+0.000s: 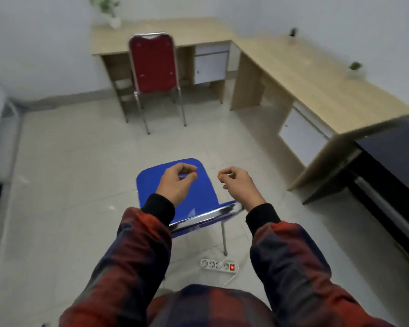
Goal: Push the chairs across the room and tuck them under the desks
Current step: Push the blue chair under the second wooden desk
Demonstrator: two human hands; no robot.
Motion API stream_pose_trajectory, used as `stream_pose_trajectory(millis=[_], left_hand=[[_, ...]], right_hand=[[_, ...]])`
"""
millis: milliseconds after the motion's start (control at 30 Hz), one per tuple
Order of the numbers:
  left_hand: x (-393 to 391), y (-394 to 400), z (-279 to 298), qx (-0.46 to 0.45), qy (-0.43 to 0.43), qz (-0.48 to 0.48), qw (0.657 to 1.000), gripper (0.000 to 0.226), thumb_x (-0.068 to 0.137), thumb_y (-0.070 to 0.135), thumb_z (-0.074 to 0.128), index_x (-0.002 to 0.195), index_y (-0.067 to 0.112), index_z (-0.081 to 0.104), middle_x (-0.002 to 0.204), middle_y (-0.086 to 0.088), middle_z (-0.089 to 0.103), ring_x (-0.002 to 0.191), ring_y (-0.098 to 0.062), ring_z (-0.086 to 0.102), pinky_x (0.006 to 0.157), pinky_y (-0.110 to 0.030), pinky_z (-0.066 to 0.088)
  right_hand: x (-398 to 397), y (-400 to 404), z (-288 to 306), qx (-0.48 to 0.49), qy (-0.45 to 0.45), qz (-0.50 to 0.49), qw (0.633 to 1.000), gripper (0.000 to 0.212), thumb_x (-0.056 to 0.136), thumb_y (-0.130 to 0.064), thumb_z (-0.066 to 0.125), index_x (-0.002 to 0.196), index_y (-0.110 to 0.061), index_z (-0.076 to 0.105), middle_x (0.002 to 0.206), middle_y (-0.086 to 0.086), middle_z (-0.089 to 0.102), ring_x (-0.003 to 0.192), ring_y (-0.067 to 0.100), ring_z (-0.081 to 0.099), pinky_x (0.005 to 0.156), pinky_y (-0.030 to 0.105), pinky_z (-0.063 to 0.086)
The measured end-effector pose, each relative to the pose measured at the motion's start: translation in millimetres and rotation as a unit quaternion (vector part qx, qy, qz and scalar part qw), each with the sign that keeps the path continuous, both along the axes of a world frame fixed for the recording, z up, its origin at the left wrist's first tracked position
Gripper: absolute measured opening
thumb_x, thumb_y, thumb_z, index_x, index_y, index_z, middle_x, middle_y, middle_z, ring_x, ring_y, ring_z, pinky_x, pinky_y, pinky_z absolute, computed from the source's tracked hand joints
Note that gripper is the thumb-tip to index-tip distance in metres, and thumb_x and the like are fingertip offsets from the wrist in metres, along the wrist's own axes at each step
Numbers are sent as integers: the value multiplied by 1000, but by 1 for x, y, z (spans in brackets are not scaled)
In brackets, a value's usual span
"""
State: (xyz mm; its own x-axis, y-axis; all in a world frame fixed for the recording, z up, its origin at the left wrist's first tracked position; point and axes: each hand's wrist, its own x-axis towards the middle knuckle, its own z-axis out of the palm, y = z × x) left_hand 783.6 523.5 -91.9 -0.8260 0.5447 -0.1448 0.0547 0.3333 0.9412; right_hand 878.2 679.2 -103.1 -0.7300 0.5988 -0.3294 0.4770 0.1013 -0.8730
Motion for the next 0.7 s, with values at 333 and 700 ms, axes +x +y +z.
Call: stream_pose_trajectory(millis=[333, 700], left_hand=[[60, -83, -57, -413, 116, -57, 901, 76, 72, 72, 62, 135, 31, 50, 135, 10, 54, 120, -15, 52, 100, -32, 40], [103, -86, -80, -419, 223, 32, 880, 40, 81, 42, 61, 119, 31, 61, 108, 9, 62, 98, -16, 56, 81, -28, 45]], right_hand=[[6, -45, -44, 329, -196, 375, 844, 57, 91, -68, 30, 114, -32, 67, 108, -8, 68, 103, 21, 58, 98, 44, 34], [72, -38, -66, 417, 0, 395, 818, 48, 82, -65, 55, 113, -30, 66, 97, -8, 65, 92, 16, 55, 86, 35, 36]])
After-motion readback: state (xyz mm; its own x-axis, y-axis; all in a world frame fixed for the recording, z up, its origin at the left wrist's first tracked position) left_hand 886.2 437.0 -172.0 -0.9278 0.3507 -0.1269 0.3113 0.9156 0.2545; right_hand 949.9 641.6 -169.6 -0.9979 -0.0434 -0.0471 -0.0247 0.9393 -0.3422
